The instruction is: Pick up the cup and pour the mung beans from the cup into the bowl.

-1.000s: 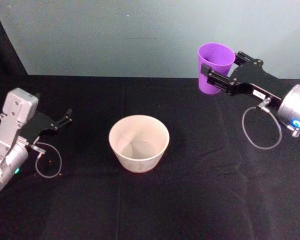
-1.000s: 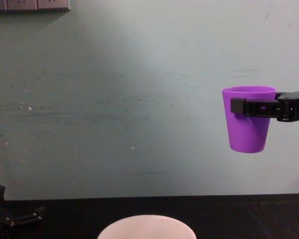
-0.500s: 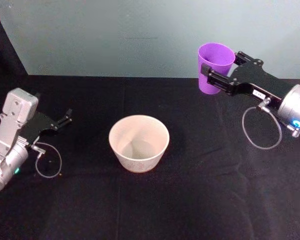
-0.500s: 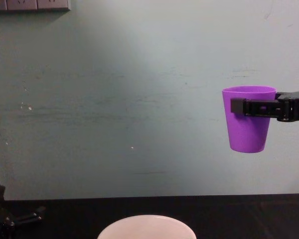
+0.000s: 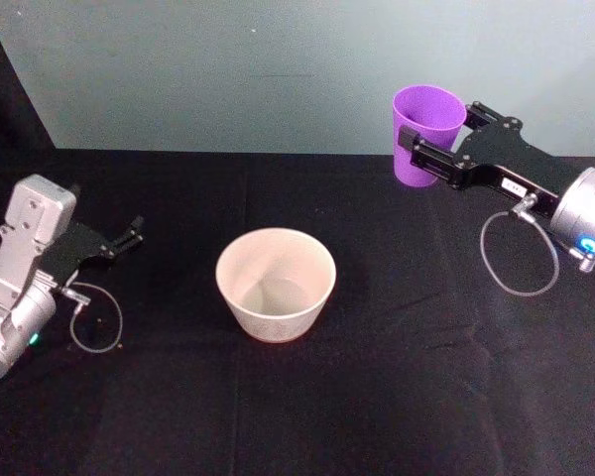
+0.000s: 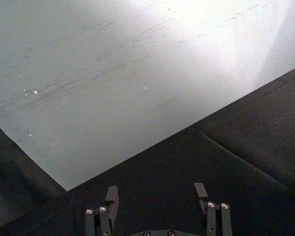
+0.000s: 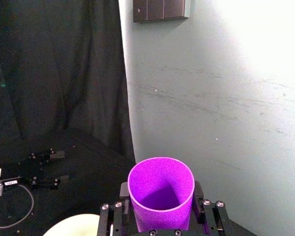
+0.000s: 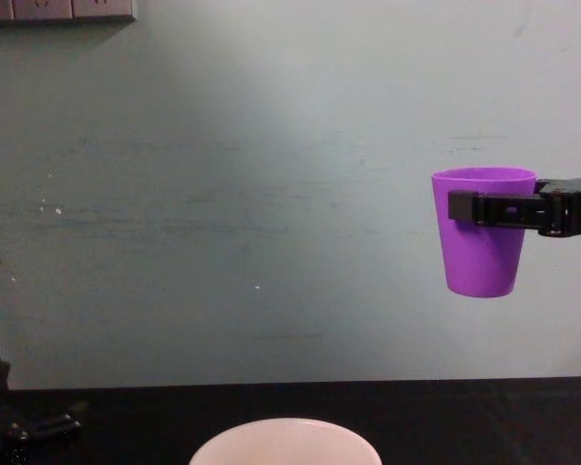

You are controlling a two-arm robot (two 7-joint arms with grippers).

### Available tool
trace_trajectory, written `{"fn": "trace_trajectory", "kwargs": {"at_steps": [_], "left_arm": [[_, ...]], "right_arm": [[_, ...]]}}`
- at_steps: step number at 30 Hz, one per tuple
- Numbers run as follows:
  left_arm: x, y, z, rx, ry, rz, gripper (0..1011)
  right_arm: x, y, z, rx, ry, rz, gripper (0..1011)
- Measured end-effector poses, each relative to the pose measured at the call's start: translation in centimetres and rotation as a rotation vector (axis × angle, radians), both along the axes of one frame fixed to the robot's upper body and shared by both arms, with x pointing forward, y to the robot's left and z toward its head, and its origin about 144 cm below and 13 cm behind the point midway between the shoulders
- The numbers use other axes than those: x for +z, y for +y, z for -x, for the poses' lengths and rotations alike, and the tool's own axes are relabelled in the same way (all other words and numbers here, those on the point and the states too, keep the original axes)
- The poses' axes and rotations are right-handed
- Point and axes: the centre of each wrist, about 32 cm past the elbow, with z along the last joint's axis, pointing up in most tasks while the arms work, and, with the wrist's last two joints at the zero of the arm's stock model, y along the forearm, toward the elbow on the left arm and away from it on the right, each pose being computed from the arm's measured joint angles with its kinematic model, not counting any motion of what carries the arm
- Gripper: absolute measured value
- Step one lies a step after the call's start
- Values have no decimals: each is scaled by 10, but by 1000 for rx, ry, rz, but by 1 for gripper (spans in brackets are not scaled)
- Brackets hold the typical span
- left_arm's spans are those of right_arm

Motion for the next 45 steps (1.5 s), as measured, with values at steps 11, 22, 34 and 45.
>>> {"fn": "trace_trajectory", "kwargs": {"at_steps": [11, 22, 34, 45], "left_arm": [[0, 0, 0, 0, 0, 0, 1000], [0, 0, 0, 0, 0, 0, 1000], [0, 0, 0, 0, 0, 0, 1000], [0, 0, 0, 0, 0, 0, 1000]], "right_arm": [[0, 0, 0, 0, 0, 0, 735], [3, 2, -9, 12, 0, 21, 736], [-2, 10, -39, 24, 23, 40, 735], [-30, 22, -53, 48, -6, 80, 735]]}}
